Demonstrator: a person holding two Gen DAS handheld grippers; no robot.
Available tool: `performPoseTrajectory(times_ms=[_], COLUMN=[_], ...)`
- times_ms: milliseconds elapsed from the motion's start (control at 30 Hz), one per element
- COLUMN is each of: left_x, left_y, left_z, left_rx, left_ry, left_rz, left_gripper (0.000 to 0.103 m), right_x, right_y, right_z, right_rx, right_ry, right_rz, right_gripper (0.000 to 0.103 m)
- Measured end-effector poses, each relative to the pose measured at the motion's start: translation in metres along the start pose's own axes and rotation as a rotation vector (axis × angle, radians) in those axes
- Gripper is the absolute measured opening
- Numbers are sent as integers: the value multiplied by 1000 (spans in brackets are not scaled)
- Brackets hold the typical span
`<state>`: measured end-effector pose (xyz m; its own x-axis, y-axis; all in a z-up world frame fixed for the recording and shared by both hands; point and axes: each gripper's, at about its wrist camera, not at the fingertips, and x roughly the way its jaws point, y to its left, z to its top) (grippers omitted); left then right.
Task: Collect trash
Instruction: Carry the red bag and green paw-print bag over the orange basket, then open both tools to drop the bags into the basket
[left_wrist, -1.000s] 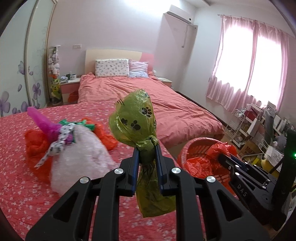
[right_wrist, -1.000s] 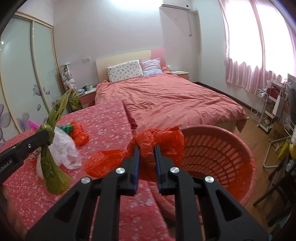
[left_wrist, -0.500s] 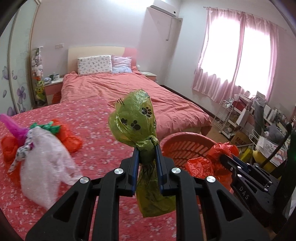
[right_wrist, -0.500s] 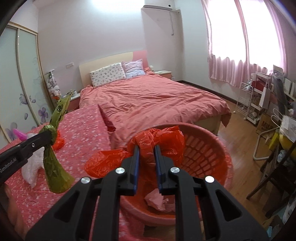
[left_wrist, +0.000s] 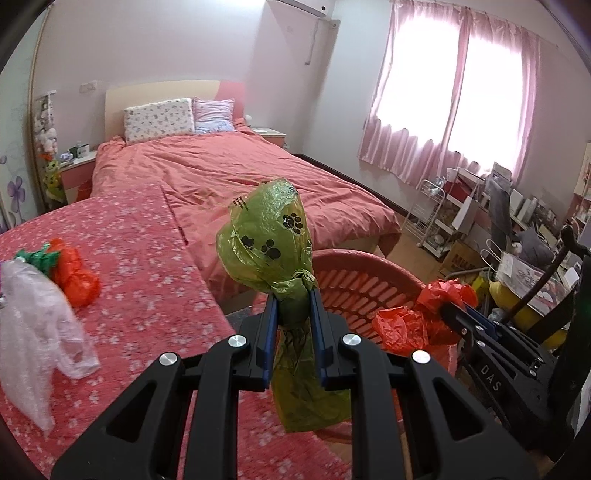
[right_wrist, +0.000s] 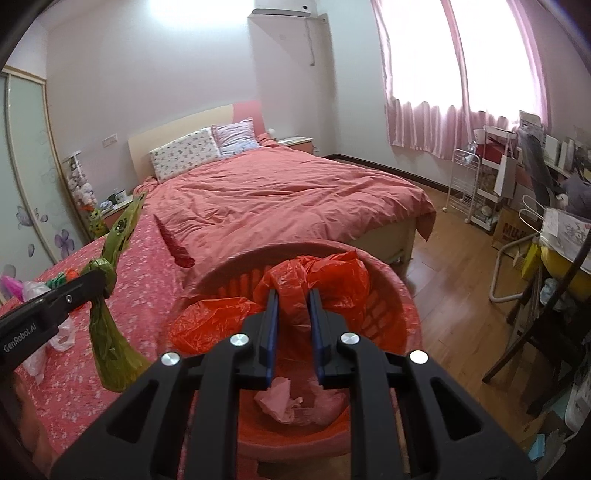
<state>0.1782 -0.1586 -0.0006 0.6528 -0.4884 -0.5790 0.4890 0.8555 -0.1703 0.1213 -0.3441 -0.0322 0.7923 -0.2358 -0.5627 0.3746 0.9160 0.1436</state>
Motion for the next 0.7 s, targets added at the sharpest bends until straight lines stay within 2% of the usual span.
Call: performPoseTrajectory(times_ms=[267,500,700], left_x=[19,31,37], left_y=[-19,-22,-14], left_z=[2,0,-4], left_rx=[29,34,7], left_ry=[24,56,87], left_rz=[-52,-64,-60], left_gripper=[17,20,34], right_x=[10,21,26], right_y=[-19,-27,-27], right_z=[2,0,-3], right_rx=[34,64,73], right_ry=[6,24,37], right_rz=[-21,-17,-13], right_gripper=[18,28,40])
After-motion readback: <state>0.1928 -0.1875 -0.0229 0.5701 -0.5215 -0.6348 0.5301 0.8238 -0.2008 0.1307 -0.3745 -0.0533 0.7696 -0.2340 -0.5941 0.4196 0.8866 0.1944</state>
